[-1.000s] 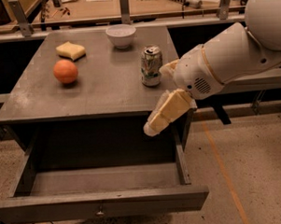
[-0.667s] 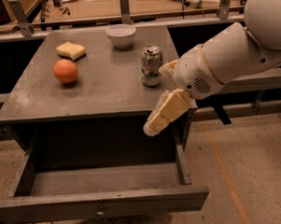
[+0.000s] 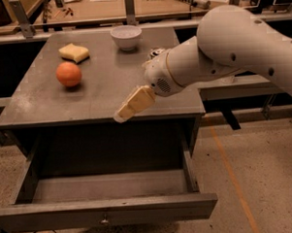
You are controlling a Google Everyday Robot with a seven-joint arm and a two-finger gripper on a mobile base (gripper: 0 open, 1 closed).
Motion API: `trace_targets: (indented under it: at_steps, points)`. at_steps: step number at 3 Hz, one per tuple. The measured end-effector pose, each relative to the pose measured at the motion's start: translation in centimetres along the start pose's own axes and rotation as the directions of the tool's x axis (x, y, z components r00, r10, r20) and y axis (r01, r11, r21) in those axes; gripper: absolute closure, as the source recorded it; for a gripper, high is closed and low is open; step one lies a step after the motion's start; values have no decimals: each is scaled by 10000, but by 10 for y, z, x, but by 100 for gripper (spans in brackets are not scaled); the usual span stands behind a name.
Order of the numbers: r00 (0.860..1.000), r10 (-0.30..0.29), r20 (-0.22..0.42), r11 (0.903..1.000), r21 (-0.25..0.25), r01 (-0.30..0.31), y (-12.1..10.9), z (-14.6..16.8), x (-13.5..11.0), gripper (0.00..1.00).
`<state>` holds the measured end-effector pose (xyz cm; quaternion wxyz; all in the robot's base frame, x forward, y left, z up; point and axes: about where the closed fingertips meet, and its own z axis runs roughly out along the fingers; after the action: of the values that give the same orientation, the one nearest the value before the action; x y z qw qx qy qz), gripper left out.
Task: Place orange into top drawer
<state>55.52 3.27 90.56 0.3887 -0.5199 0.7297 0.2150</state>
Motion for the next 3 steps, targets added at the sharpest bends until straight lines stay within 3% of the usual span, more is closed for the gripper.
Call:
trace_targets:
  at_steps: [2, 3]
  points:
    - [9951, 30, 986, 10000, 82, -38, -55, 96, -56, 0]
    - [9907, 40, 1359, 9996, -293, -1, -84, 152, -87, 0]
